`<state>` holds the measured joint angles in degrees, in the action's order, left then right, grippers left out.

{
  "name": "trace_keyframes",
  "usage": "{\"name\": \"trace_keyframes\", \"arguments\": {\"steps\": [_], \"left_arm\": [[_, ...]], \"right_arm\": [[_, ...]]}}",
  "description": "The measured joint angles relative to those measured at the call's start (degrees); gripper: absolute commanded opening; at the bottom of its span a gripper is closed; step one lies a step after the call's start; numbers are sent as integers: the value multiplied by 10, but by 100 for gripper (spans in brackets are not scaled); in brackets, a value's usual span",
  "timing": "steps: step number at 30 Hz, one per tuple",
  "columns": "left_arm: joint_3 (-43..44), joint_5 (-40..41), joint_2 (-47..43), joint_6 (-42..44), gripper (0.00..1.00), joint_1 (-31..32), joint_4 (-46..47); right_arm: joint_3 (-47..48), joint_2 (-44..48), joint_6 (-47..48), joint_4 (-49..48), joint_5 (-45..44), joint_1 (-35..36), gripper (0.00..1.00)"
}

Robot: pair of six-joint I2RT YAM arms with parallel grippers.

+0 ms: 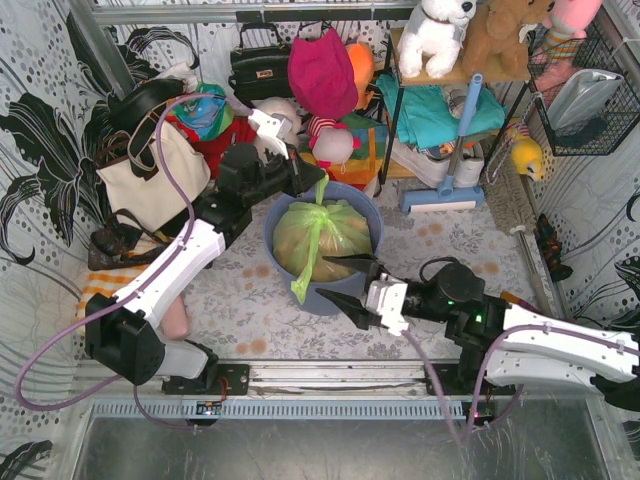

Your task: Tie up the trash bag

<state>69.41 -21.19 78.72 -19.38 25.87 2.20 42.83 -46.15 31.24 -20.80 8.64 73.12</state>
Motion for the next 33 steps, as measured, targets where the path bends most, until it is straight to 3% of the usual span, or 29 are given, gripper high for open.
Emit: {"name": "trace_keyframes", "arguments": {"steps": [8,22,33], "left_arm": [[0,-30,-2,-3,0,0,-22],[0,-37,-10,-3,0,0,-27],[0,-41,-19,-3,0,0,-28]], "right_arm": [[22,-62,120,0,-36,0,56],[63,-113,196,-33,-55,0,54],[136,-171,310,33,-66,0,55]]}}
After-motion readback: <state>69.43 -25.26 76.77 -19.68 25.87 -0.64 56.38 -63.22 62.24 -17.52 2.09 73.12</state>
